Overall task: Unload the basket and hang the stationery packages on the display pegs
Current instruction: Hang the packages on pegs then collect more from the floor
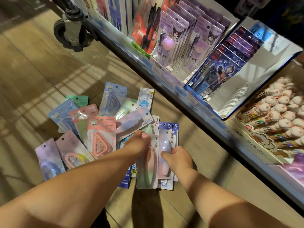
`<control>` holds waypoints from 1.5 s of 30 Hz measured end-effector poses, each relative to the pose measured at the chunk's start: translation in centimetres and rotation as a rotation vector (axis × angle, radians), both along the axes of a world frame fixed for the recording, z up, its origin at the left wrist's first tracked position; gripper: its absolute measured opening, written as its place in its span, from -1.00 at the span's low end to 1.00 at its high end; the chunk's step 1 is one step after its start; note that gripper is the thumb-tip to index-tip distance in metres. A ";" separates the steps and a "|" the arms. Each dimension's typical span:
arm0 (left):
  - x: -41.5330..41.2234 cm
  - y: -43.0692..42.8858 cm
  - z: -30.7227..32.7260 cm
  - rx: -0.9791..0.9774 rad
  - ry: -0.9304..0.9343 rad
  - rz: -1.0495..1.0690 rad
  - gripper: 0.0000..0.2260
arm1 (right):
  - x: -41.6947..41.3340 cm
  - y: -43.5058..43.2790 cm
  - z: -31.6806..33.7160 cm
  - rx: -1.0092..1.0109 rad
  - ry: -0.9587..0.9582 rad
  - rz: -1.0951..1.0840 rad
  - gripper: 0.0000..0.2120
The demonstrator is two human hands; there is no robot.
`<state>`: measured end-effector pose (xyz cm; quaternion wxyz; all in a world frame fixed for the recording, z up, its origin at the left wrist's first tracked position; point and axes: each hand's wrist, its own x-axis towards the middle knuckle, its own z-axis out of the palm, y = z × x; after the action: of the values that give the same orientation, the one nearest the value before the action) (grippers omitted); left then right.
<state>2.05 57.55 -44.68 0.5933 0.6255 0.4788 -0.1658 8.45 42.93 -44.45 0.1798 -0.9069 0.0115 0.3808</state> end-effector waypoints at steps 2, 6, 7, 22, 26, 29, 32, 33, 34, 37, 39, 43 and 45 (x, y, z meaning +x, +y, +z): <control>0.0 0.1 0.5 -0.054 -0.033 0.026 -0.89 | 0.0 -0.4 0.1 0.058 0.031 -0.050 -0.77; 0.1 0.0 1.0 -0.184 -0.089 0.067 -0.80 | -0.2 -1.6 0.2 0.206 0.038 -0.129 -0.76; 0.1 0.0 1.1 -0.184 -0.095 0.068 -0.80 | -0.3 -1.9 0.3 0.240 0.019 -0.150 -0.75; 1.5 -0.1 1.6 -0.195 -0.189 0.287 -0.88 | -0.2 -1.1 1.2 0.658 0.111 -0.275 -0.62; 1.7 -0.5 1.9 -0.241 -0.215 0.365 -0.79 | -0.3 -1.0 0.1 0.812 0.312 -0.445 -0.42; 1.7 -0.6 1.9 -0.238 -0.228 0.407 -0.77 | -0.6 -0.9 -0.4 0.874 0.394 -0.444 -0.43; 1.7 -0.5 2.0 -0.240 -0.223 0.409 -0.75 | -0.8 -0.2 -0.7 0.843 0.377 -0.469 -0.34; 1.7 -0.4 2.0 -0.237 -0.211 0.398 -0.75 | -0.8 0.1 -0.8 0.820 0.360 -0.464 -0.30; 1.7 -0.3 2.1 -0.233 -0.206 0.390 -0.75 | -0.7 0.3 -1.0 0.795 0.342 -0.448 -0.24; 1.7 1.0 2.3 0.003 -0.209 0.220 -0.77 | 0.0 1.2 -1.1 0.738 0.286 -0.460 -0.28; 1.3 2.8 2.0 0.405 -0.251 0.017 -0.79 | 0.4 1.4 -1.3 0.746 0.280 -0.529 -0.39; 0.9 6.5 0.5 0.917 -0.093 -0.269 -0.56 | 1.0 1.7 -1.4 0.743 0.354 -0.648 -0.66; 0.8 7.7 -0.2 0.940 0.027 -0.332 -0.43 | 0.9 2.0 -1.4 0.743 0.386 -0.686 -0.75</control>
<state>2.81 65.30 -44.89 0.2066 0.8908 0.4035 -0.0324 9.35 44.95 -45.83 0.5969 -0.6400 0.2045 0.4385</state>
